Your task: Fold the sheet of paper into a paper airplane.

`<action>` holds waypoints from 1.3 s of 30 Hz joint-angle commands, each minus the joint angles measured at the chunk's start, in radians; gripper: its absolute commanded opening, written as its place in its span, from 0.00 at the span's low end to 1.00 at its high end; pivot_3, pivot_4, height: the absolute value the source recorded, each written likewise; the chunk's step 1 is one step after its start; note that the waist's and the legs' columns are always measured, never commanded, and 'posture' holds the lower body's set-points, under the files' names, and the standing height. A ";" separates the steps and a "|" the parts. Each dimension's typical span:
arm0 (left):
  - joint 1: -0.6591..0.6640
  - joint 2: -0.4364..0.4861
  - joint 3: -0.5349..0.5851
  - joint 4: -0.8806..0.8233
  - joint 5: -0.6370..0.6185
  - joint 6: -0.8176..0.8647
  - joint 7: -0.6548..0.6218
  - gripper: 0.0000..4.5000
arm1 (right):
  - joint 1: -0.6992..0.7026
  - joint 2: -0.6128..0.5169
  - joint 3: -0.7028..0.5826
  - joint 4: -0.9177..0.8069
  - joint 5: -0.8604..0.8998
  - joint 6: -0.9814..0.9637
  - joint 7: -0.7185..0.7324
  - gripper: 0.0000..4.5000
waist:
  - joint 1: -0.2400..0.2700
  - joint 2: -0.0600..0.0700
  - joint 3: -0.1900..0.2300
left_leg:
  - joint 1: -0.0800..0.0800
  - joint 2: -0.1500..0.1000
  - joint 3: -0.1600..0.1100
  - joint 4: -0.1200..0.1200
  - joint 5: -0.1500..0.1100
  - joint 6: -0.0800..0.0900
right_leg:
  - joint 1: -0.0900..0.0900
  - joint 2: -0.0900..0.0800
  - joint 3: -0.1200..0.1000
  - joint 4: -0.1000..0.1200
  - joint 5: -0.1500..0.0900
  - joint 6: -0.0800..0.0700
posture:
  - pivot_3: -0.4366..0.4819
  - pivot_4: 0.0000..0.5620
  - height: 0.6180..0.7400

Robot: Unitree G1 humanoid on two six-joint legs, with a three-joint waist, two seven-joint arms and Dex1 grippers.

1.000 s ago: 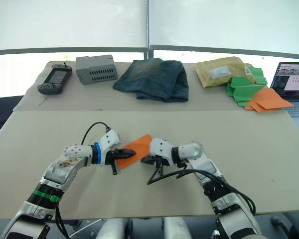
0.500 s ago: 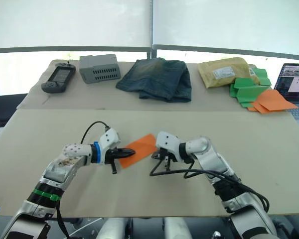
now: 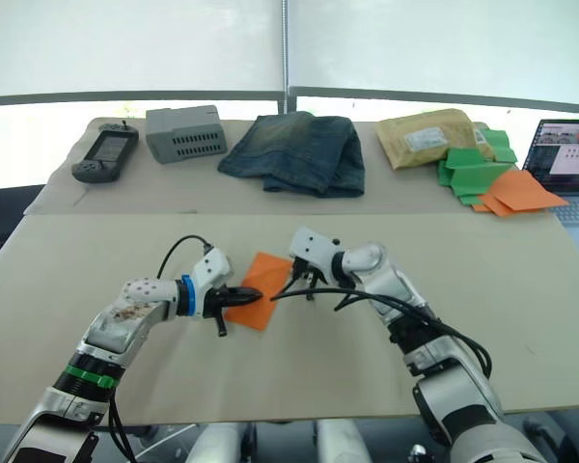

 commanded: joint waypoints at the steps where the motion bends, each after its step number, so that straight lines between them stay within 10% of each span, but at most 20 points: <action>1: -0.011 0.006 0.014 -0.008 -0.007 -0.004 -0.004 0.00 | -0.021 0.034 0.018 0.098 -0.026 -0.056 -0.020 0.00 | -0.006 0.000 0.000 | 0.000 0.000 0.000 0.000 0.000 0.000 | 0.000 0.000 0.000 0.000 0.000 0.000 | 0.48 0.27 0.91; 8: -0.014 0.010 0.010 0.001 -0.003 -0.011 -0.010 0.00 | -0.032 0.078 -0.009 0.146 -0.015 -0.116 -0.004 0.00 | -0.016 0.000 0.000 | 0.001 0.001 0.000 -0.001 0.000 0.000 | 0.000 0.001 0.000 0.001 0.000 0.000 | 0.48 0.27 0.91; 20: -0.013 0.019 0.008 0.026 0.007 -0.035 -0.026 0.00 | 0.095 0.000 -0.077 -0.242 0.166 0.021 0.161 0.00 | -0.010 0.000 0.000 | -0.006 0.000 -0.001 -0.002 0.000 0.000 | -0.007 -0.001 0.001 0.001 0.000 0.000 | 0.48 0.27 0.91; 39: -0.016 0.026 -0.030 0.075 0.066 -0.105 -0.020 0.00 | 0.164 -0.011 0.018 -0.111 0.106 -0.082 0.169 0.00 | -0.005 0.000 0.000 | -0.005 -0.001 0.000 -0.002 0.000 0.000 | -0.007 -0.001 0.001 0.003 0.000 0.000 | 0.48 0.27 0.91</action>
